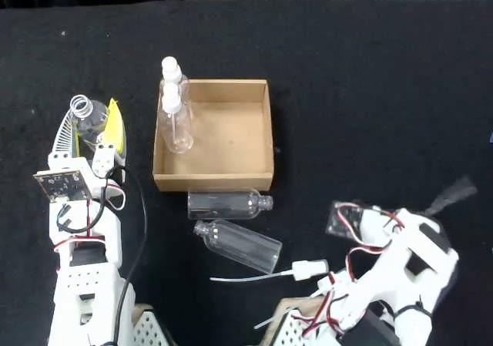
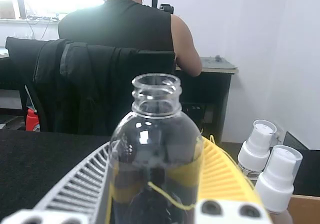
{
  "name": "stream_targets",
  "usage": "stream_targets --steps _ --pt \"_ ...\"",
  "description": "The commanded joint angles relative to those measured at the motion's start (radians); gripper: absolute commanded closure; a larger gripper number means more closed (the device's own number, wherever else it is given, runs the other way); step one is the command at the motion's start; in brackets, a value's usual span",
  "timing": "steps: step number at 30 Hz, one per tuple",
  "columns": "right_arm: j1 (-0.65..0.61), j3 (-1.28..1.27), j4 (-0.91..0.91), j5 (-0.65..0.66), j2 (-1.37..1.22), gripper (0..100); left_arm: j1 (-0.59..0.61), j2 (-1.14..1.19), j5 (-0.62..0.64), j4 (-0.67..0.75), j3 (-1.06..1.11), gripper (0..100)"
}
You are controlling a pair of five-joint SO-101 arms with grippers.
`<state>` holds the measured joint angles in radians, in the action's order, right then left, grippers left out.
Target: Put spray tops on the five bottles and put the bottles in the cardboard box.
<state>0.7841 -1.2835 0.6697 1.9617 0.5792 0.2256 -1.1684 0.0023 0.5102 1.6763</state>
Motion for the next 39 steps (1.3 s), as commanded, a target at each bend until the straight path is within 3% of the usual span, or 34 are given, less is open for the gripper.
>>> stream_targets --steps 1,7,11,16,23,26,32,39 --pt "-0.077 0.056 -0.015 -0.250 0.039 89.1 -0.015 -0.018 0.011 0.000 0.022 94" --pt "-0.091 0.174 0.008 -0.721 0.038 91.0 -0.015 -0.018 0.011 0.000 0.022 94" --pt "-0.017 0.255 0.158 -1.034 0.030 91.0 -0.015 -0.018 0.011 0.000 0.022 94" --pt "0.041 0.317 0.342 -1.229 0.030 90.4 -0.015 -0.018 0.011 0.000 0.022 94" --pt "0.041 0.318 0.388 -1.217 0.030 73.0 -0.015 -0.018 0.011 -0.002 0.022 94" --pt "0.041 0.317 0.390 -1.114 0.030 74.0 -0.015 -0.018 0.011 -0.002 0.022 94" --pt "0.046 0.314 0.399 -0.697 0.030 74.0 -0.015 -0.018 0.011 -0.002 0.022 94" --pt "0.031 0.228 0.384 -0.651 0.030 74.1 -0.015 -0.018 0.011 -0.002 0.022 94"
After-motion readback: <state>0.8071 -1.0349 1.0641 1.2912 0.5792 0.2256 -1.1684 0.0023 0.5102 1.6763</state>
